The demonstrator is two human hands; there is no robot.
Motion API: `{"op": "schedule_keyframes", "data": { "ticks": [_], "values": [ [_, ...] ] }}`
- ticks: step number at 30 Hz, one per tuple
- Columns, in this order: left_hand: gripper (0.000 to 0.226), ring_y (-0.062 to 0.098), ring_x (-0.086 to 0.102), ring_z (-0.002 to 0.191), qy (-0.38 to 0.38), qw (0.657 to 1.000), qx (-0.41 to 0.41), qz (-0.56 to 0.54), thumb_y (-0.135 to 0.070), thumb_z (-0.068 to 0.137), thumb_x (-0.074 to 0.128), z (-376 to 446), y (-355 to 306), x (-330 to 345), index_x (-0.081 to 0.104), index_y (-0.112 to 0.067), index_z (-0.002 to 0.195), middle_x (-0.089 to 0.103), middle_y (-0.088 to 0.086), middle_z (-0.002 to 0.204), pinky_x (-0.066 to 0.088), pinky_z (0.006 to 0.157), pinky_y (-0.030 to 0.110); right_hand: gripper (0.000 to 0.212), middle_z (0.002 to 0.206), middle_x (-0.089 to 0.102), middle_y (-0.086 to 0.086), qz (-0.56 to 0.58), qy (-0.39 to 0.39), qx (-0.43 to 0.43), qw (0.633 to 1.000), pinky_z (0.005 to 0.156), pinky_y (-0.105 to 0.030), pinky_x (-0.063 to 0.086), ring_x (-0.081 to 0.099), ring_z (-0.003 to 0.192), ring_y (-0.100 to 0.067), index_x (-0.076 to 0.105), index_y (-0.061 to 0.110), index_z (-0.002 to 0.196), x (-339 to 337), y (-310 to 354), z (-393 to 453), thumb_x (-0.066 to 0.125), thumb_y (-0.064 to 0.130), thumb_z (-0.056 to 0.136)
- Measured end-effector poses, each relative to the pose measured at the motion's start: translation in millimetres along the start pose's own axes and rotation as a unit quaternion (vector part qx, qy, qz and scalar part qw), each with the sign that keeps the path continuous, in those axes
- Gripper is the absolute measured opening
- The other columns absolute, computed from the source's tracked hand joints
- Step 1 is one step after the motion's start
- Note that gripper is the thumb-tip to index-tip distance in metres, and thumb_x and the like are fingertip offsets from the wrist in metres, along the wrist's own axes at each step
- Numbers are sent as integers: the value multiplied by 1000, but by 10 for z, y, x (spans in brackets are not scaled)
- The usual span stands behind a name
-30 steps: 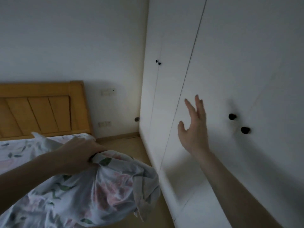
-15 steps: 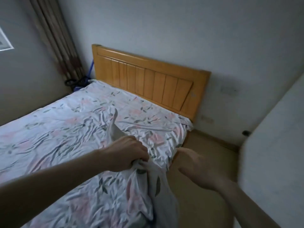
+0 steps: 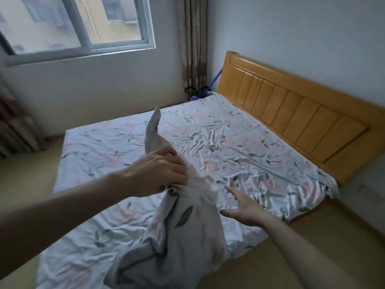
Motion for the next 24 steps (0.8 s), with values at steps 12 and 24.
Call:
{"op": "schedule_keyframes", "data": {
  "ticks": [12, 24],
  "values": [
    [15, 27, 50, 116, -97, 988, -33, 119, -22, 98, 63, -2749, 563, -447, 75, -29, 95, 47, 2, 129, 39, 101, 39, 131, 151, 36, 26, 49, 100, -215, 970, 111, -23, 35, 39, 137, -1, 21, 38, 161, 1289, 3348, 951, 100, 36, 57],
    [56, 20, 54, 123, -166, 847, -505, -13, -30, 89, 70, -5600, 1435, -685, 49, -24, 141, 44, -2, 146, 47, 107, 41, 27, 83, 77, 14, 138, 44, -243, 959, 70, -31, 55, 67, 79, -1, 72, 26, 87, 3235, 4740, 1310, 83, 35, 64]
  ]
}}
Point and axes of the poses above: each hand's wrist, its own z-axis towards the middle knuckle, its own x-axis out of the palm, y = z × x, the point moved 8 cm from there along z, towards the middle knuckle
